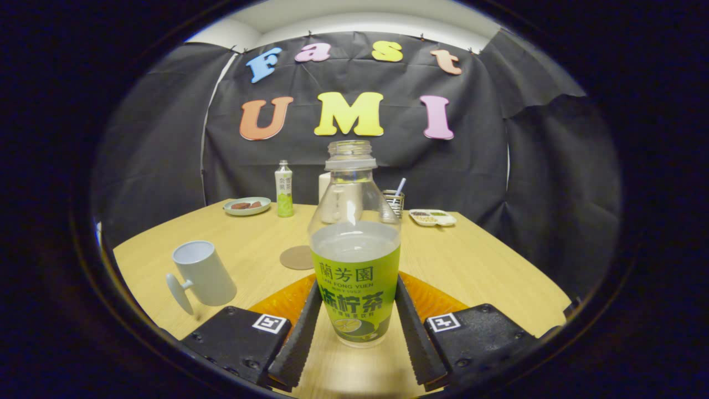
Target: Take the bottle from table, then pour the juice into the cup, finally place the bottle on the coaster
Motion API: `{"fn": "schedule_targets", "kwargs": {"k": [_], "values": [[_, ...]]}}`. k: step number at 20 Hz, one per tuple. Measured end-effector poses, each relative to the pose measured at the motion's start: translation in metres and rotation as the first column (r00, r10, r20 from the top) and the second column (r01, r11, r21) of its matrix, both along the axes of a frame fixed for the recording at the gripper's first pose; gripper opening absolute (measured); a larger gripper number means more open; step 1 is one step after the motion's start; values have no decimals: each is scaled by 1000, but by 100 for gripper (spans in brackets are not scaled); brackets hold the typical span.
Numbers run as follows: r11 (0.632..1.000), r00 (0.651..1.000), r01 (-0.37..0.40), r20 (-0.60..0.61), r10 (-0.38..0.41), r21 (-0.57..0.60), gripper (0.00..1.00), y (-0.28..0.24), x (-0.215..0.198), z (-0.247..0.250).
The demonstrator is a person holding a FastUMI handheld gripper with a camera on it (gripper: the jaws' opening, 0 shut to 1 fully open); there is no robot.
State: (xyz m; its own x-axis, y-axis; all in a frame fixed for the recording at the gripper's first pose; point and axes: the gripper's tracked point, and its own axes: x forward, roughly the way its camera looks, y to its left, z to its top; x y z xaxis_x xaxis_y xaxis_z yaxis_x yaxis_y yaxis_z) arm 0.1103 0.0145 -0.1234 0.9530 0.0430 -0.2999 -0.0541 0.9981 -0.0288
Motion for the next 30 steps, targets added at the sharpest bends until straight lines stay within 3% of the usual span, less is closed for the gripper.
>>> {"fn": "schedule_targets", "kwargs": {"k": [4,8,13,17,23,30], "values": [[985,999,-16,48,25,-171,76,6,13,24],[935,997,1,76,28,-355,76,8,32,44],[810,990,19,124,66,-587,76,10,48,64],[670,979,78,183,88,-738,76,18,49,76],[500,962,110,218,163,-859,76,47,58,77],[370,953,142,227,199,-918,76,57,63,74]]}}
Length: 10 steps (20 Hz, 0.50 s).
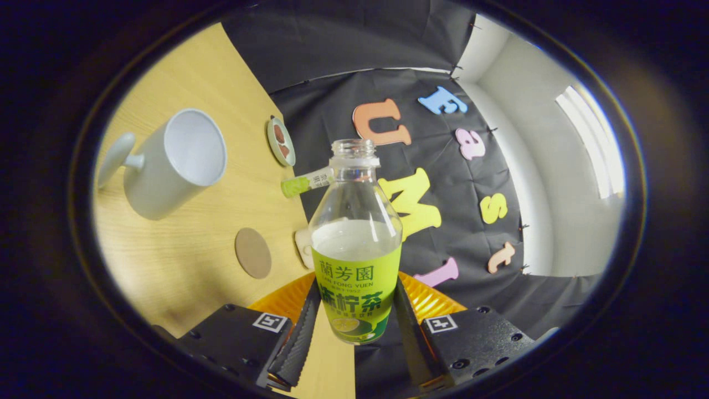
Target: Take the bottle from table, then pour the juice into the cup, finally place the bottle on the coaster
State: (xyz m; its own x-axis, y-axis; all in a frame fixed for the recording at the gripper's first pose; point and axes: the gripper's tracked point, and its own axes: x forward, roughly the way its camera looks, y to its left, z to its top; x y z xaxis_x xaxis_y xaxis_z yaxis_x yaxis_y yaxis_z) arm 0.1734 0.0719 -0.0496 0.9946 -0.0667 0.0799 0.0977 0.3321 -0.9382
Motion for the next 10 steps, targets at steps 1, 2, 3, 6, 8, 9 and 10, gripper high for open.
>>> {"fn": "schedule_targets", "kwargs": {"k": [1,2,3,6,8,9,10], "values": [[1000,1000,-1,6,1,-19,76,1,0,1],[999,1000,-10,13,11,-43,76,3,-1,1],[997,1000,-16,17,18,-79,76,4,0,2],[988,999,-25,31,30,-155,76,9,-1,5],[982,999,-29,34,36,-189,76,13,-1,6],[978,998,-31,39,40,-205,76,15,-1,7],[975,998,-34,43,45,-219,76,18,-2,9]]}}
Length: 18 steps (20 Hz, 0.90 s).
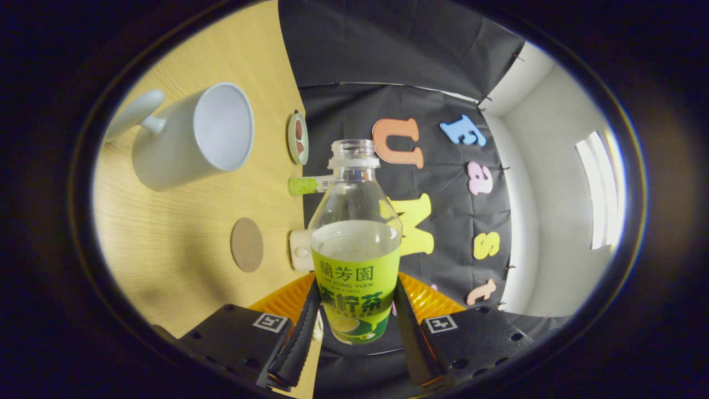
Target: Take the bottle from table, then pour the juice into the cup, finally place the bottle on the coaster
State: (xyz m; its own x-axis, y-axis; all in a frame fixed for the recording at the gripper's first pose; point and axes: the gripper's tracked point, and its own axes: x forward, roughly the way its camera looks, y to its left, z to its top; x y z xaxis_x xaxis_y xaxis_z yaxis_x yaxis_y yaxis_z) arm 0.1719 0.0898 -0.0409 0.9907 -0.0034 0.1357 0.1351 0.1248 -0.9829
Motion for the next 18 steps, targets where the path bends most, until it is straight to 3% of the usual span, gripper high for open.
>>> {"fn": "schedule_targets", "kwargs": {"k": [18], "values": [[970,1000,-3,17,8,-242,75,13,-4,16]]}}
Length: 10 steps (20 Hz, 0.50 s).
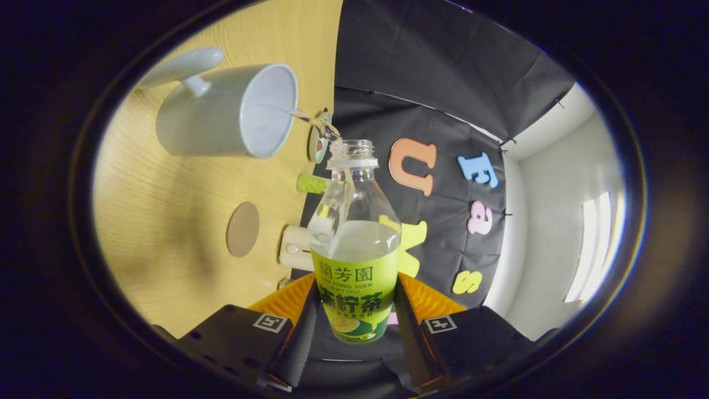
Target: Take the bottle from table, then pour the juice into the cup, finally place the bottle on the coaster
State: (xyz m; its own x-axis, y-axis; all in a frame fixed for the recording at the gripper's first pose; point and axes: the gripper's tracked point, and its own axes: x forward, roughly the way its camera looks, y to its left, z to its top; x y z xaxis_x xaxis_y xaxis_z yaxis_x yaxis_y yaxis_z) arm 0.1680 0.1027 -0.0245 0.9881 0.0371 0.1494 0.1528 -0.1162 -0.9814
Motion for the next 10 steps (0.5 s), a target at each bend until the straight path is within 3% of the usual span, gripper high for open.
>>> {"fn": "schedule_targets", "kwargs": {"k": [10], "values": [[999,1000,4,27,-3,-38,75,0,2,10]]}}
